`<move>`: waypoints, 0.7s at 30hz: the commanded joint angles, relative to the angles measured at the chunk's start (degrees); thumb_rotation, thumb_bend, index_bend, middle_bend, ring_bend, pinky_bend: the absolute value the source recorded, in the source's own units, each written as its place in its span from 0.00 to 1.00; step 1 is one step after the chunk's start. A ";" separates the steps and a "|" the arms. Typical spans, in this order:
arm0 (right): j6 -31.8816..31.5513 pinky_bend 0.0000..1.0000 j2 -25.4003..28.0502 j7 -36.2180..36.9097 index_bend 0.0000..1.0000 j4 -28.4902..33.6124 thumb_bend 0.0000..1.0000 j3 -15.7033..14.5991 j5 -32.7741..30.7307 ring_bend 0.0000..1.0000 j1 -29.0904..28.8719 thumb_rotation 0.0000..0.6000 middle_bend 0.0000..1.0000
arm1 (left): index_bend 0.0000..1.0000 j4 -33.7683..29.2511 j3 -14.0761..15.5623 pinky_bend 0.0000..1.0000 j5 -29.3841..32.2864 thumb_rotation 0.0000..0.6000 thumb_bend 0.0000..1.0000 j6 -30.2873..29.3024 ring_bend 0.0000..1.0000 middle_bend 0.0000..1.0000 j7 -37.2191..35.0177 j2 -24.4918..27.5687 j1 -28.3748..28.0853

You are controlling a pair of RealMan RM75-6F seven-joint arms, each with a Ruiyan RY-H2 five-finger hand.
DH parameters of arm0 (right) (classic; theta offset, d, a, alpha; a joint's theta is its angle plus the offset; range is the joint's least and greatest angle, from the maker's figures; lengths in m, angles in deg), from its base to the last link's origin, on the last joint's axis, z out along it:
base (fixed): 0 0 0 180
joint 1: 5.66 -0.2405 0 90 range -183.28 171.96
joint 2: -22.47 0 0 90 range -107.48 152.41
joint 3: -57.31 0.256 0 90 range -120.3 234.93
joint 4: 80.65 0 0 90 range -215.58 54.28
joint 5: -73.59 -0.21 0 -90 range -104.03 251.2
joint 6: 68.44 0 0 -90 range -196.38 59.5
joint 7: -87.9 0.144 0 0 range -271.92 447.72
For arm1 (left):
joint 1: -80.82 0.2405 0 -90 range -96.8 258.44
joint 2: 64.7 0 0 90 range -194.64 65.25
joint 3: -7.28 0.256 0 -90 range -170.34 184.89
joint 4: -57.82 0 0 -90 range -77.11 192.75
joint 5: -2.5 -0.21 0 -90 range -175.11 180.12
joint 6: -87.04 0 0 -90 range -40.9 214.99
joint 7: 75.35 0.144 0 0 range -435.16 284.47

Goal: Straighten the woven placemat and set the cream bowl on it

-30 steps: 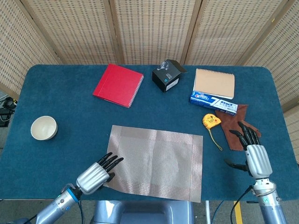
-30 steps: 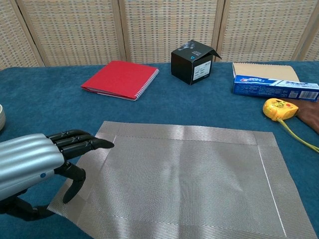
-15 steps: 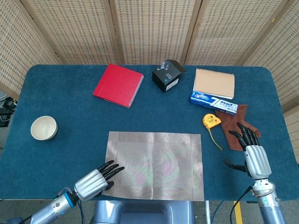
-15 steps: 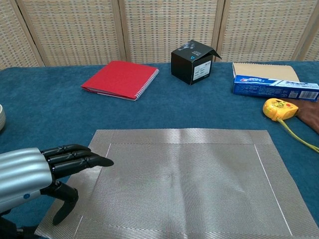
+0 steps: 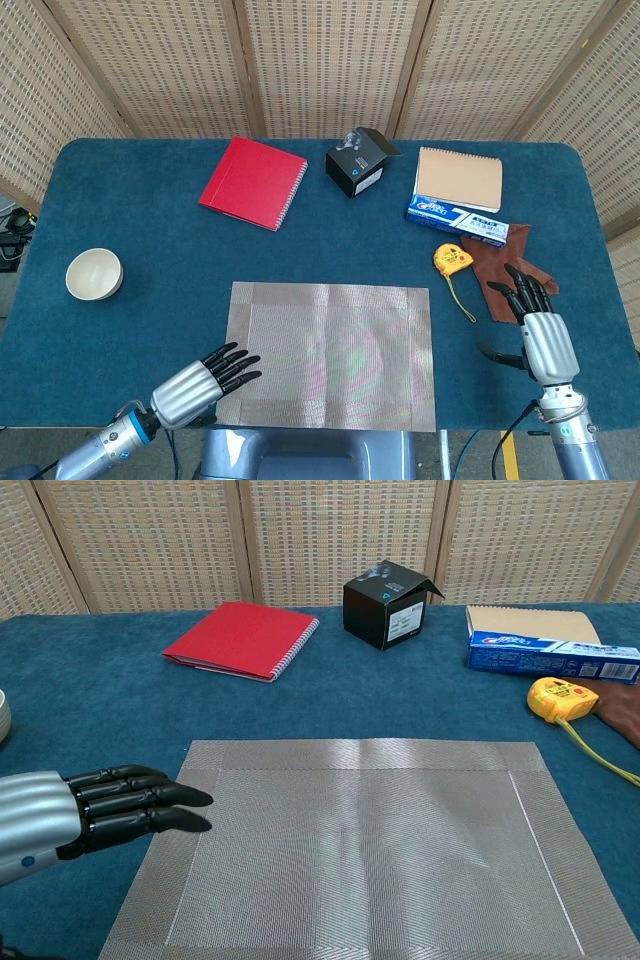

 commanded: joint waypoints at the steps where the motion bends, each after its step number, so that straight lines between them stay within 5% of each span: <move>1: -0.02 0.00 -0.08 -0.24 0.22 0.00 0.15 -0.15 0.21 0.00 0.02 1.00 0.00 | 0.03 0.26 0.75 0.00 -2.02 1.00 0.09 -1.88 0.00 0.00 -2.41 0.95 0.30; 9: 0.16 0.00 -0.41 -1.05 0.22 0.15 0.15 -0.90 1.05 0.00 0.05 1.00 0.00 | 0.13 1.15 -3.04 0.00 1.66 1.00 0.12 -10.00 0.00 0.00 -1.09 3.72 4.88; 14: 0.12 0.00 -0.60 -1.51 0.22 0.36 0.15 -1.19 1.38 0.00 0.12 1.00 0.00 | 0.19 1.49 -10.08 0.00 14.26 1.00 0.13 -13.47 0.00 0.00 4.89 5.66 9.40; 21: 0.11 0.00 -0.74 -1.98 0.22 0.44 0.15 -1.39 1.60 0.00 0.16 1.00 0.00 | 0.22 6.96 -14.38 0.00 24.17 1.00 0.13 -10.52 0.00 0.00 3.69 5.85 10.82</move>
